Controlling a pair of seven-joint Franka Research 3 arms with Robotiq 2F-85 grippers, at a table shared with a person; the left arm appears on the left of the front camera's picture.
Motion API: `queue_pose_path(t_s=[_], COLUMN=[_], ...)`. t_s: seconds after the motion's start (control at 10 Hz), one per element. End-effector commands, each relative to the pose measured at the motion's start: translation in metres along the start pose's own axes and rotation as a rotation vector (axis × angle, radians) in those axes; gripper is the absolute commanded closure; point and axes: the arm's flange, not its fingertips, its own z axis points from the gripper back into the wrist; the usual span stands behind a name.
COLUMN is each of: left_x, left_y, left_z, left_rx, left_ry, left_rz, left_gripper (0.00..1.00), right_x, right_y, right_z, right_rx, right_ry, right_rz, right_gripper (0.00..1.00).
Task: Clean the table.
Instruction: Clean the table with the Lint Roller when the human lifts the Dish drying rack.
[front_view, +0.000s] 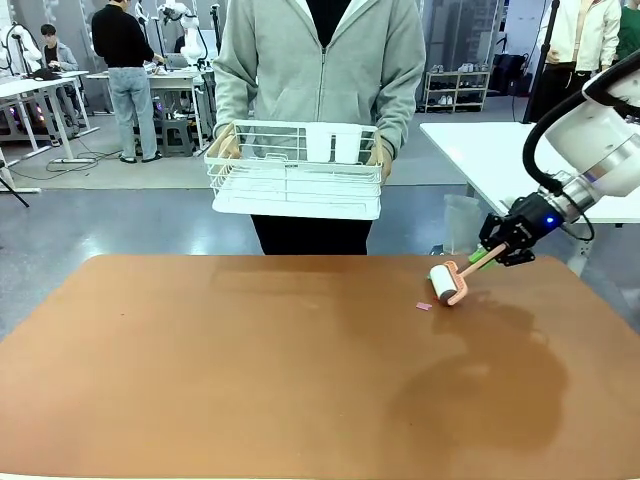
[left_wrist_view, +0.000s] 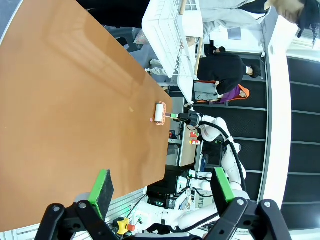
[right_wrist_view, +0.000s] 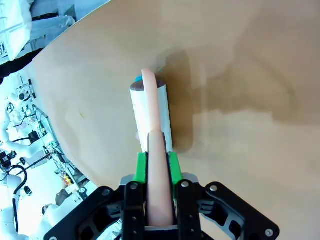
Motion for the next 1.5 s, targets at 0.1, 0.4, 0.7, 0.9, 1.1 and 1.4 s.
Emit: queue_pose_path(t_s=[0.1,0.4,0.7,0.9,1.1,1.4], left_x=[-0.002,-0.002,-0.002,-0.002,-0.002,-0.002], left_y=[-0.001,-0.001,-0.001,-0.001,-0.001,-0.001], left_z=[0.003,0.003,0.003,0.003,0.003,0.003], left_rx=[-0.012,-0.012,-0.012,-0.012,-0.012,-0.012], left_ry=[0.002,0.002,0.002,0.002,0.002,0.002], left_rz=[-0.005,-0.005,-0.005,-0.005,-0.005,-0.005], left_gripper=[0.00,0.00,0.00,0.00,0.00,0.00], right_x=[-0.017,-0.024,-0.027,-0.031,-0.035,-0.068], right_y=[0.016,0.064,0.101,0.116,0.135,0.135], right_z=[-0.071,-0.115,-0.110,-0.112,-0.067,0.014], right_rx=[-0.033,-0.061,-0.031,-0.003,0.051,-0.085], right_ry=[0.041,0.014,-0.059,-0.044,-0.039,-0.095], right_rz=[-0.056,-0.080,-0.091,-0.091,-0.078,0.002], right_gripper=[0.79,0.79,0.79,0.79,0.79,0.79])
